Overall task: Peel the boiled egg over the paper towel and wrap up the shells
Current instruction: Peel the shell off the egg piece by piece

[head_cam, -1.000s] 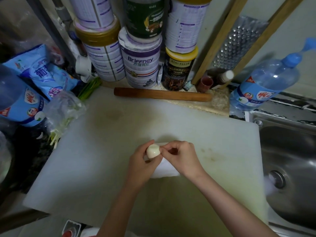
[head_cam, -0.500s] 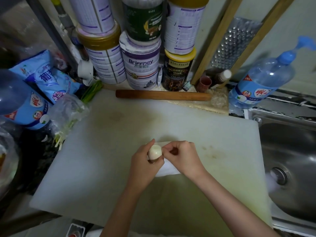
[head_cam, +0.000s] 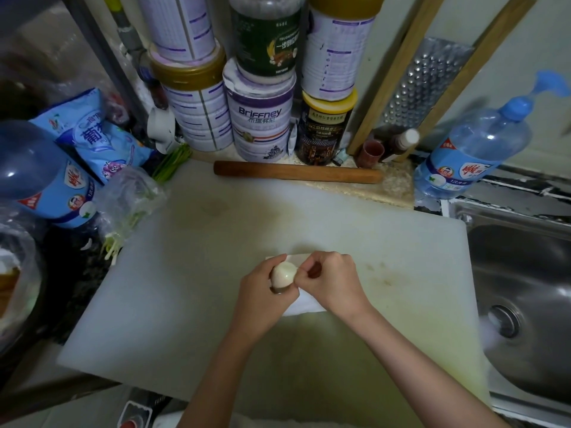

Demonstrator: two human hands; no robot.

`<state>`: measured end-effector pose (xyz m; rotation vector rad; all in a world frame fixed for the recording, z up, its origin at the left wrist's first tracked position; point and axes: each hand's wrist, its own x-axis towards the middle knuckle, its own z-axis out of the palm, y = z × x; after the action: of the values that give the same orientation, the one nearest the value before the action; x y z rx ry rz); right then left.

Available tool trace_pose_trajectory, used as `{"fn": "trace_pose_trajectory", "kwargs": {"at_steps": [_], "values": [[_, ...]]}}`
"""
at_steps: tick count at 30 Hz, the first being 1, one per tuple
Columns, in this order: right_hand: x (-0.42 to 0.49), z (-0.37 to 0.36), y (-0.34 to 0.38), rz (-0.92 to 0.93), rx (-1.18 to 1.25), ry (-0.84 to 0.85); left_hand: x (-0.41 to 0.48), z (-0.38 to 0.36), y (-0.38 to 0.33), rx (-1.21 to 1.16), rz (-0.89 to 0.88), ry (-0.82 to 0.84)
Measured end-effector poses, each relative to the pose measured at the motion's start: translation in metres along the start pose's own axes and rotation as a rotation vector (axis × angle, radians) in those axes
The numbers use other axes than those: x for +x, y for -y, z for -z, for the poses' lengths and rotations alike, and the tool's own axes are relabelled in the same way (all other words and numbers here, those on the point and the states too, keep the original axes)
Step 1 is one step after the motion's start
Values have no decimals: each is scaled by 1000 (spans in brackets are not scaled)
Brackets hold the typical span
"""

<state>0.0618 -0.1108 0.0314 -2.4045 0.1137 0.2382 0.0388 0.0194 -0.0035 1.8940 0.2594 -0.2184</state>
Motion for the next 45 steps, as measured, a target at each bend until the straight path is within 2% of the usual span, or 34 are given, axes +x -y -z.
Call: {"fn": "trace_pose_trajectory", "kwargs": {"at_steps": [10, 16, 20, 28, 35, 38, 45], "values": [[4, 10, -11, -157, 380, 227, 2, 12, 3, -206, 110, 142], [4, 8, -15, -174, 512, 224, -1, 12, 3, -286, 127, 150], [0, 6, -13, -120, 459, 230, 0, 13, 1, -320, 123, 141], [-1, 9, -13, -162, 492, 257, 1, 12, 0, -275, 65, 128], [-4, 2, -7, 1, 226, 31, 4, 8, -3, -209, 55, 84], [-4, 2, -6, -1, 184, -27, 4, 7, -3, -202, 52, 96], [-5, 6, -5, -1, 192, 60, 0, 5, 0, -243, 36, 70]]}}
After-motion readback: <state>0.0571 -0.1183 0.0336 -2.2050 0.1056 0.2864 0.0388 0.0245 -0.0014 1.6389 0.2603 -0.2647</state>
